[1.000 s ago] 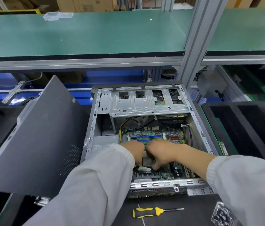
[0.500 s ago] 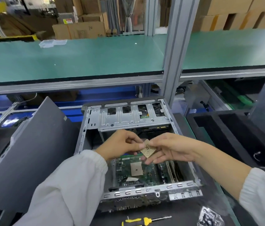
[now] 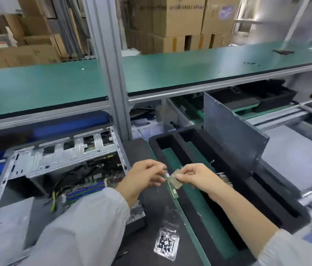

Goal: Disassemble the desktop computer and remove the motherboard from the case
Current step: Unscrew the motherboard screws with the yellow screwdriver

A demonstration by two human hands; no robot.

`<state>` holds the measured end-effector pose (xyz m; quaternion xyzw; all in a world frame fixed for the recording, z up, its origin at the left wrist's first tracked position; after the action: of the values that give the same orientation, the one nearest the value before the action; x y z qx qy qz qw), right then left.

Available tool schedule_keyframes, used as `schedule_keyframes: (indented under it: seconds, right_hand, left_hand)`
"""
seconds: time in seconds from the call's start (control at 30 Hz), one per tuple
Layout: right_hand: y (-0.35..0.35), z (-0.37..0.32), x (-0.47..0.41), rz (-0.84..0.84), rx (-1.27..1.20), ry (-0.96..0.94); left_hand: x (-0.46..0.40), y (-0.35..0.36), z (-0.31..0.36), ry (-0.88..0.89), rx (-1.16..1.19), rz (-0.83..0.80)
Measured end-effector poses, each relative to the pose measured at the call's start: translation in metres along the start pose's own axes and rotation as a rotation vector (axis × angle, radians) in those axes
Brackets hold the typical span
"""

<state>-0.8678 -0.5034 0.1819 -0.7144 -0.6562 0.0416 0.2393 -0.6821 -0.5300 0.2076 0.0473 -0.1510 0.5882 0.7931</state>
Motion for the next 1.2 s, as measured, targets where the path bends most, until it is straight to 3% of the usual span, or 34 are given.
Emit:
schedule_keyframes:
  seconds: [0.13,0.23,0.33,0.47,0.57,0.67,0.83,1.07,1.2]
  right_hand:
    - [0.010,0.081,-0.017,0.030,0.104,0.235]
    - [0.028,0.121,-0.025,0.054,0.159,0.372]
    - [0.036,0.131,-0.029,0.113,0.225,0.376]
    - [0.030,0.117,-0.025,0.142,0.583,0.317]
    - [0.029,0.086,-0.021,0.135,0.587,0.190]
    - [0.041,0.025,-0.010,0.130,0.490,-0.072]
    - [0.097,-0.083,0.040,-0.020,0.495,-0.461]
    - [0.212,-0.103,0.101,-0.343,0.547,-0.563]
    - [0.264,-0.078,0.118,-0.330,0.779,-0.623]
  left_hand:
    - [0.001,0.021,-0.021,0.043,-0.225,-0.014]
    - [0.000,0.018,-0.028,0.085,-0.265,0.003]
    - [-0.003,0.010,-0.030,0.052,-0.155,0.009]
    - [-0.005,0.003,-0.031,0.025,-0.064,-0.014]
    - [-0.001,-0.006,-0.028,0.023,-0.024,-0.021]
    - [0.012,-0.027,-0.018,0.051,-0.070,-0.022]
    - [0.055,-0.081,-0.004,0.127,-0.161,-0.003]
    - [0.137,-0.175,-0.060,0.118,-0.302,0.094]
    - [0.167,-0.199,-0.117,0.060,-0.248,0.089]
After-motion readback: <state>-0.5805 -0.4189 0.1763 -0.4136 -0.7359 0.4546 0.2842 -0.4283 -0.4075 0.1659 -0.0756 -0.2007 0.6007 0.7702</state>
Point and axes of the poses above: each hand's wrist, its own x-axis away from the middle knuckle, its own y-axis out of the palm, z = x × y, the point moved 2 cm from there along -x, towards the middle knuckle, and after that the axes turned 6 degrees about z, right-handed, at the moved point
